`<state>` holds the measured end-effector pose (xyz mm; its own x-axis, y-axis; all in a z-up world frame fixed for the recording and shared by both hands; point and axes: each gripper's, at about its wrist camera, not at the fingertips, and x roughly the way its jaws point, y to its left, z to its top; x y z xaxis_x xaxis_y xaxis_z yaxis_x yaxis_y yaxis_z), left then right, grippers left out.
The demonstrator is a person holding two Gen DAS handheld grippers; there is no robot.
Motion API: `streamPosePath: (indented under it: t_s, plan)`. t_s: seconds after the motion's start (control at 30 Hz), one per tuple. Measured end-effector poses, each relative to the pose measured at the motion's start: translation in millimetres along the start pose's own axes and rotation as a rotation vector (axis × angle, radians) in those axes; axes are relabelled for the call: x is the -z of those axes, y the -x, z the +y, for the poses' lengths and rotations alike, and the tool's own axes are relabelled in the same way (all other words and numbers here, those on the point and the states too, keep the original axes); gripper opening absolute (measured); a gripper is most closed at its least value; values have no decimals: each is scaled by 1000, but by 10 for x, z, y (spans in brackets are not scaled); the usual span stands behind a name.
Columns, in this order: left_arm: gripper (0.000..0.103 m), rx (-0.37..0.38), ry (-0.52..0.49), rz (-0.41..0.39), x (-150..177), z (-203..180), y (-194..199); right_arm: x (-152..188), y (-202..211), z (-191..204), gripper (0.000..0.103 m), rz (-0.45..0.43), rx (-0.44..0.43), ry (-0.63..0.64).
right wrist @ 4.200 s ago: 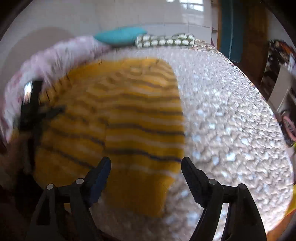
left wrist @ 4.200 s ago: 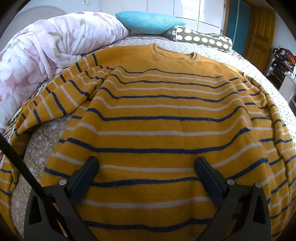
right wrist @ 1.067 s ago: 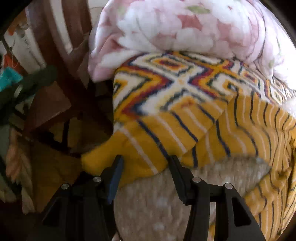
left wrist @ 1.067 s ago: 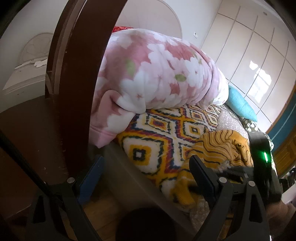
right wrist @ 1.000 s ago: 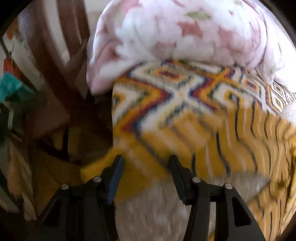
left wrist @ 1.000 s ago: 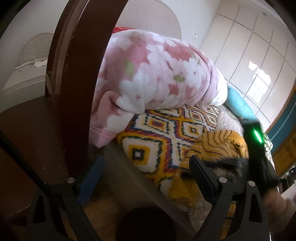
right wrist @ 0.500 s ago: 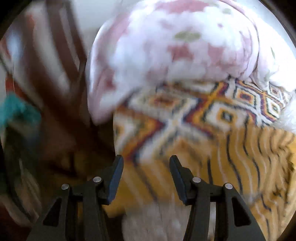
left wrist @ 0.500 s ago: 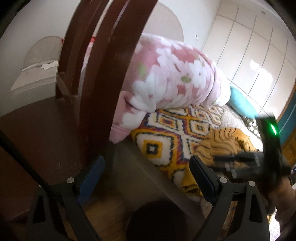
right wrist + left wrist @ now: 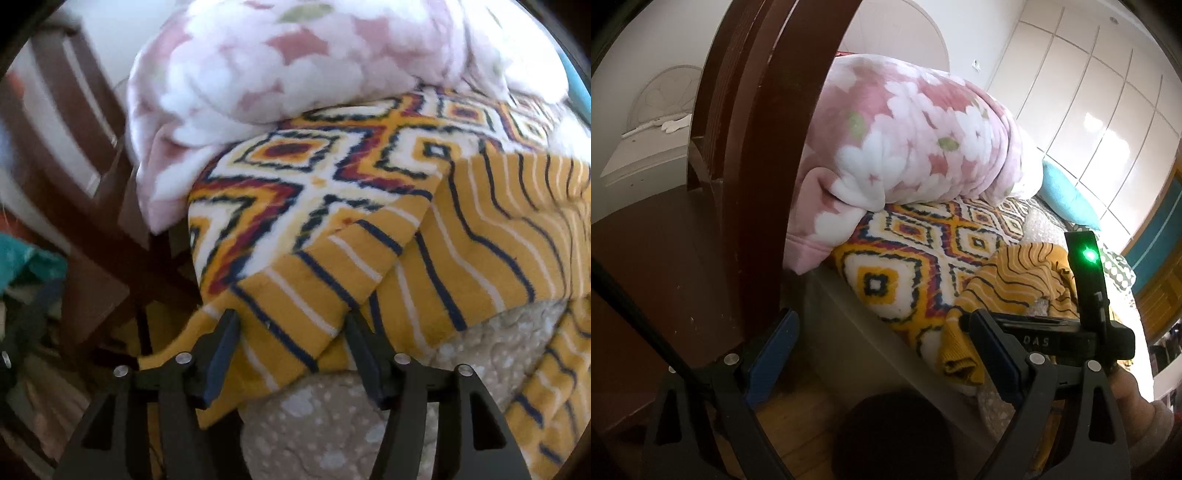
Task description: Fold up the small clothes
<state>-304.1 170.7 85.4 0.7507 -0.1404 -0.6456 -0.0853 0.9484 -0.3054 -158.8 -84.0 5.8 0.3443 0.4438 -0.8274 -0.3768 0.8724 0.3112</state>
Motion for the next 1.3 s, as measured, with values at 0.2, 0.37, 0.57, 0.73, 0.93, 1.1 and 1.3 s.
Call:
streamPosePath:
  t_s: [0.2,0.37,0.57,0.73,0.93,1.1,1.3]
  plan:
    - [92,29,-26,14,3,-166,-21,134,72,27,66,-70,69,-55]
    - [92,38,-57,16,7,-317,6,47,37,108,28,-79,23,-34]
    - [92,31,-95,5,-90,-469,78,-163,571,-142,11,-137,-21,-23]
    - [92,60,-167,-7,-149,-798,74,-208,1600,-995,11,-272,93,-115]
    - [92,137,-237,40,-76,-1301,-80,265,2446,-2305,11,-272,294,-314]
    - [92,212,-271,117,11,-1732,-255,776,2485,-3260,13,-140,677,-421]
    - [92,244,-410,186,110,-2268,-448,1368,2765,-3502,41,-172,770,-494]
